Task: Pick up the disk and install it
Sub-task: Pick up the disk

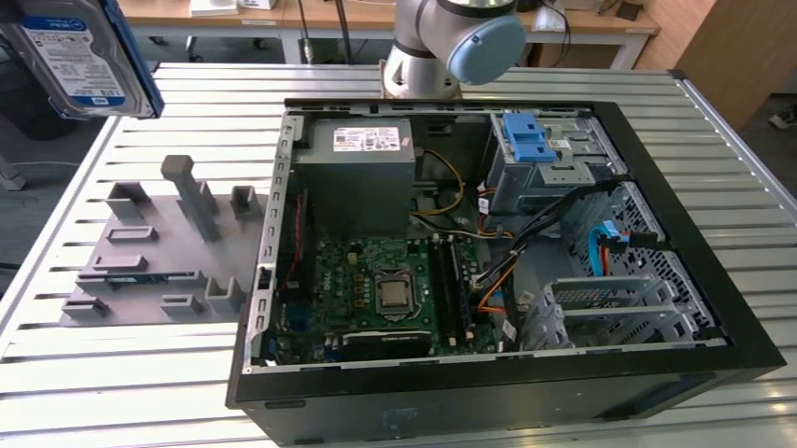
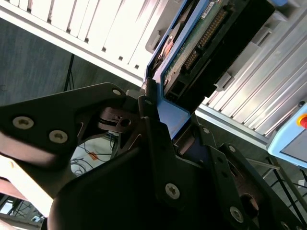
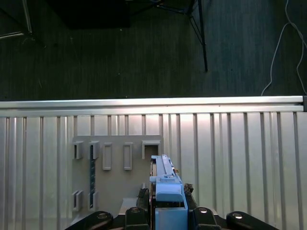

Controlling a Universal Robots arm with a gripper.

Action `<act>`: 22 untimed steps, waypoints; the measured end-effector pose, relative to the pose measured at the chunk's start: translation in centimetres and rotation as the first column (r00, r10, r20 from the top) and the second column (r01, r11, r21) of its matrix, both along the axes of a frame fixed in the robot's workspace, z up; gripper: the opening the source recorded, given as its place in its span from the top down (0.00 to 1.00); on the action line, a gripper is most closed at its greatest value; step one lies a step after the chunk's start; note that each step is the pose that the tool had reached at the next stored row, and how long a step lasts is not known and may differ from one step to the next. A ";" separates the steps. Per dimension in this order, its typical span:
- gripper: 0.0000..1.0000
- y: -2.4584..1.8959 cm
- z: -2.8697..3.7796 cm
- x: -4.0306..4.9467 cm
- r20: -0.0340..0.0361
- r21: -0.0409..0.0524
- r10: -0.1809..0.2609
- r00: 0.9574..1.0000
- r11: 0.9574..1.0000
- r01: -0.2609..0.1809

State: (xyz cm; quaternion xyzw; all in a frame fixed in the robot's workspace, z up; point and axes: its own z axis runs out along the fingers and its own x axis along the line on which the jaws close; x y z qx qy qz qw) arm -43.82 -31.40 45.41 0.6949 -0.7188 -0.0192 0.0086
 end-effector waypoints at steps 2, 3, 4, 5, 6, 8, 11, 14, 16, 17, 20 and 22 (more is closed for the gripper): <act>0.64 0.01 0.14 0.00 0.000 0.000 0.000 1.000 1.000 0.000; 0.64 0.01 0.22 0.00 0.000 0.000 0.000 1.000 1.000 0.000; 0.64 0.02 0.30 0.00 0.000 0.000 0.000 1.000 1.000 0.000; 0.64 0.02 0.38 0.00 0.000 0.000 0.000 1.000 1.000 0.000; 0.64 0.03 0.46 0.00 0.000 0.000 0.000 1.000 1.000 0.000; 0.64 0.04 0.61 0.00 0.000 0.000 0.000 1.000 1.000 0.000; 0.64 0.05 0.84 0.00 0.000 0.000 0.000 1.000 1.000 0.000; 0.64 0.07 1.06 0.00 0.000 0.000 0.000 1.000 1.000 0.000; 0.64 0.09 1.22 0.00 0.000 0.000 0.000 1.000 1.000 0.000; 0.64 0.10 1.29 0.00 0.000 0.000 0.000 1.000 1.000 0.000; 0.64 0.12 1.55 0.00 0.001 0.000 0.000 1.000 1.000 0.000; 0.64 0.14 1.73 0.00 0.001 0.000 0.000 1.000 1.000 0.000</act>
